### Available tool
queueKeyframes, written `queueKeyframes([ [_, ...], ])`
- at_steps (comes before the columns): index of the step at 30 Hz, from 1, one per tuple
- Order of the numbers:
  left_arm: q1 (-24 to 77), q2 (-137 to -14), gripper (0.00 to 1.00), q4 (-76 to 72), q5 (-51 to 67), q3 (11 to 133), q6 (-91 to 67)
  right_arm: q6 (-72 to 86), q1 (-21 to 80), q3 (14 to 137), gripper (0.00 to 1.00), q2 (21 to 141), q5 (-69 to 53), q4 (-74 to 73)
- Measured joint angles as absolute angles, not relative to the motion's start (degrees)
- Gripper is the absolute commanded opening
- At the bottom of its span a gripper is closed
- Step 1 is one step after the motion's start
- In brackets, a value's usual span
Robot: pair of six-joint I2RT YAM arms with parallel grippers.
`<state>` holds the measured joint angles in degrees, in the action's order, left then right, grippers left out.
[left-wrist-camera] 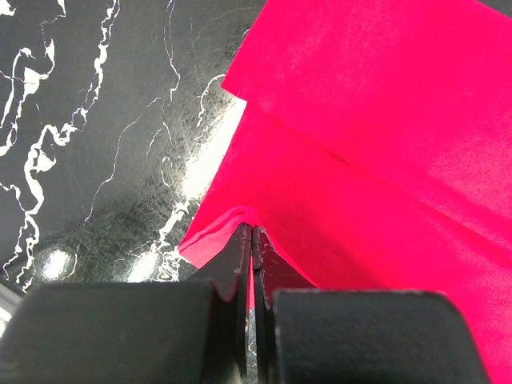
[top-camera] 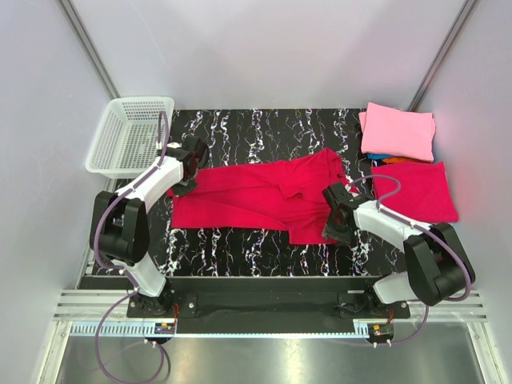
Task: Fold and stack the t-shirts
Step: Fold the tshirt
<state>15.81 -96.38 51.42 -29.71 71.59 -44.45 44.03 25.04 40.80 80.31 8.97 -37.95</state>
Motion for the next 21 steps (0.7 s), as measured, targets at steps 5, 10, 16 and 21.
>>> queueKeyframes([
  [5,15.7,-96.4,0.0,51.4,-29.7,71.6,-44.4,46.0,25.0,40.3,0.48,78.0,12.1,-39.3],
  [10,15.6,-96.4,0.0,51.5,-29.8,71.6,-44.4,47.3,25.1,39.8,0.48,74.0,14.0,-40.2],
  [16,15.4,-96.4,0.0,51.6,-29.8,71.6,-44.4,47.5,25.1,39.7,0.45,73.7,14.4,-40.3],
  [21,15.4,-96.4,0.0,51.7,-29.8,71.6,-44.4,47.9,25.1,39.2,0.44,77.3,14.3,-40.1],
])
